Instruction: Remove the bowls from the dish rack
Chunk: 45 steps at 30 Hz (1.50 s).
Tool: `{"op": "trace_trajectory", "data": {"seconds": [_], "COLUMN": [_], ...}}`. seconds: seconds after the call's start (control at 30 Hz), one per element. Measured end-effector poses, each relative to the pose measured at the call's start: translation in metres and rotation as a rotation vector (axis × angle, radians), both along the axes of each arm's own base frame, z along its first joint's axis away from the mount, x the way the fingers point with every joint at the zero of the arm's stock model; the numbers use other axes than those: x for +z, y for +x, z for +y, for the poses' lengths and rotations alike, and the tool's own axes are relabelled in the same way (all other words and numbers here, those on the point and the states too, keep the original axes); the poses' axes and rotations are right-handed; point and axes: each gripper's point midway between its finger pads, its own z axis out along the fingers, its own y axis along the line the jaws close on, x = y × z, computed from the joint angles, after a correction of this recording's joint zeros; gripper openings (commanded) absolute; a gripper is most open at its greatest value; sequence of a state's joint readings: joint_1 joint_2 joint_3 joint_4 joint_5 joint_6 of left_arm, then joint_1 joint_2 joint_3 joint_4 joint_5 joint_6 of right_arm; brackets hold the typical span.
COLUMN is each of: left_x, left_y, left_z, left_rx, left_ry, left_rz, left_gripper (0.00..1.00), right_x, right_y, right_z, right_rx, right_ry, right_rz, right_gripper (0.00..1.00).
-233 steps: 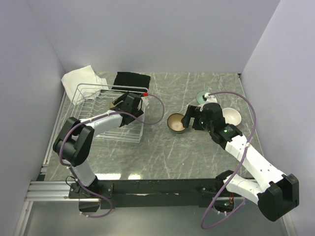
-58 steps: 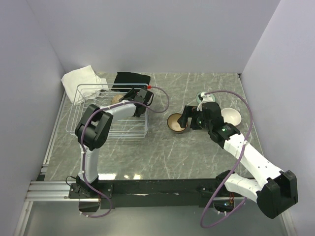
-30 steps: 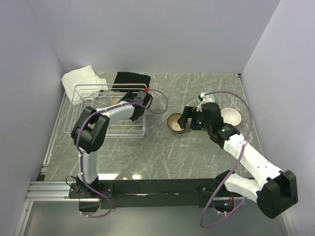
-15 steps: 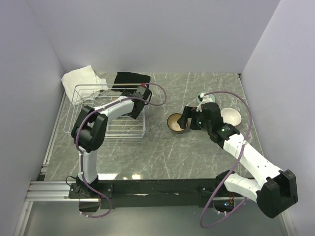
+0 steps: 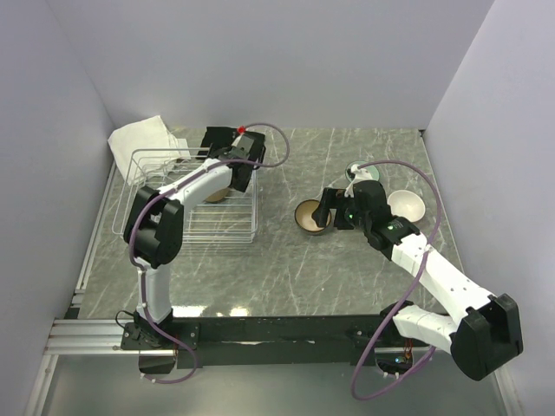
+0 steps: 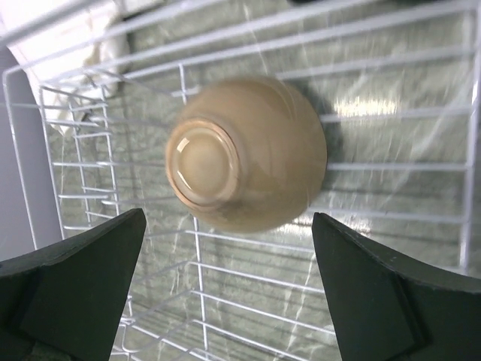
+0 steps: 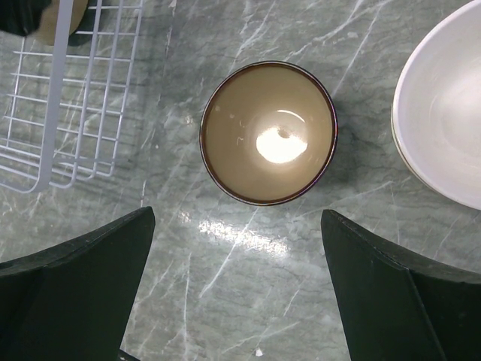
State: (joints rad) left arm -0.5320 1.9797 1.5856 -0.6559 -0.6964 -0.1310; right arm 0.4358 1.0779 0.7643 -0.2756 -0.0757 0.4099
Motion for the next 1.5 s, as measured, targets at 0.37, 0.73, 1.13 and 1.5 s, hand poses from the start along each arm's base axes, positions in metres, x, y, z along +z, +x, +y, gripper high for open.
{"op": "trace_trajectory", "data": {"seconds": [0.37,0.73,1.13,1.5], "left_x": [0.012,-0.013,0.030,0.010], "left_y": [0.017,0.021,0.026,0.014], "left_z": [-0.008,0.013,0.030,-0.009], "left_rx": [0.050,0.145,0.182,0.176], "left_ry": [-0.063,-0.316,-0.761,-0.923], "left_rz": [-0.071,-0.043,-0.125,-0.024], "left_gripper": [0.99,0.99,0.99,0.99], "right_x": [-0.002,-0.004,-0.011,-0.012], "right_y": [0.000,0.001,0.000,0.000], "right_z": [0.000,0.001,0.004,0.004], "right_rx": [0.001,0.006,0.020,0.021], "right_ry": [-0.004,-0.006,-0.005,-0.006], "right_rz": [0.005,0.010,0.034,0.038], "right_gripper": [1.00,1.00,0.99,0.99]}}
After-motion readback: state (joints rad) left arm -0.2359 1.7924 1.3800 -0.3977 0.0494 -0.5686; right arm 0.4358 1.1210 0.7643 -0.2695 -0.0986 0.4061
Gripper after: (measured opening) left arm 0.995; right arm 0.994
